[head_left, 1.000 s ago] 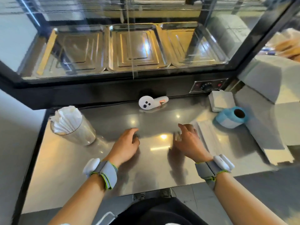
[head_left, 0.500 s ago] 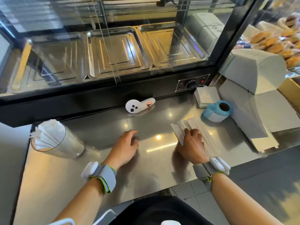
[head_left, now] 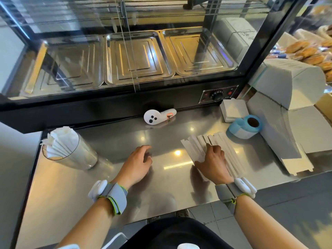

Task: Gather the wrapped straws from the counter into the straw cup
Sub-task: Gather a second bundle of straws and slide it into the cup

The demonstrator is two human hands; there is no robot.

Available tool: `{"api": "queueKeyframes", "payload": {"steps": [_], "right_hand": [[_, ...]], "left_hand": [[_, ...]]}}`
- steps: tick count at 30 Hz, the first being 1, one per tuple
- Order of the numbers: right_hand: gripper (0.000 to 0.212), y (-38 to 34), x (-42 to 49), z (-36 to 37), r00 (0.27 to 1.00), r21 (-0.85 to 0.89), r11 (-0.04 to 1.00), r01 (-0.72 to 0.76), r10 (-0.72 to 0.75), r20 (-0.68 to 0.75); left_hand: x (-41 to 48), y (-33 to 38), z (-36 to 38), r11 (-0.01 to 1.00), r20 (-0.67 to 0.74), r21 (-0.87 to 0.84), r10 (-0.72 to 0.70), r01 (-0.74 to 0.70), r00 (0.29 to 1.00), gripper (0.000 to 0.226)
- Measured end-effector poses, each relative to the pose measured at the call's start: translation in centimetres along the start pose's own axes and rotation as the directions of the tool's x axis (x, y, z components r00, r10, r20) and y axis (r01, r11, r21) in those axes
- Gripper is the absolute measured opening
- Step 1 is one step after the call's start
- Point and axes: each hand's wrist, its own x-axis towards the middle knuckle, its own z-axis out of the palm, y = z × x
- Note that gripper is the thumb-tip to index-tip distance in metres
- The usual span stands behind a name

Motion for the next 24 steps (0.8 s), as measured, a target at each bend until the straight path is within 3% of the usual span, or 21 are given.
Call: {"api": "queueKeyframes", "payload": {"steps": [6,18,21,24], "right_hand": [[0.085,-0.4,0.3,0.7,0.997,-0.004,0.999,-0.034,0.034,-0.073],[0.104,-1.8,0.3,2.5,0.999,-0.05,0.999,0.009,-0.01,-0.032],[0.101,-2.0,0.0,2.7,1.0,-0.09,0.995,0.029,-0.03,-0.01],[0.082,-2.5,0.0,3.0,0.997,-0.131,0.989,0.069,-0.072,-0.021]], "left_hand": [[-0.6,-0.3,-0.1,1.0,-0.017,-0.016,-0.013,0.012,1.0,0.04],[-1.8,-1.4,-0.5,0.997,-0.073,-0.044,-0.065,0.062,0.995,0.038],[-1.9,-1.4,-0.6,0.995,-0.087,-0.063,-0.077,0.072,0.993,0.037],[-2.0,-1.3,-0.7,0.994,-0.104,-0.082,-0.085,0.077,0.991,0.036]]}}
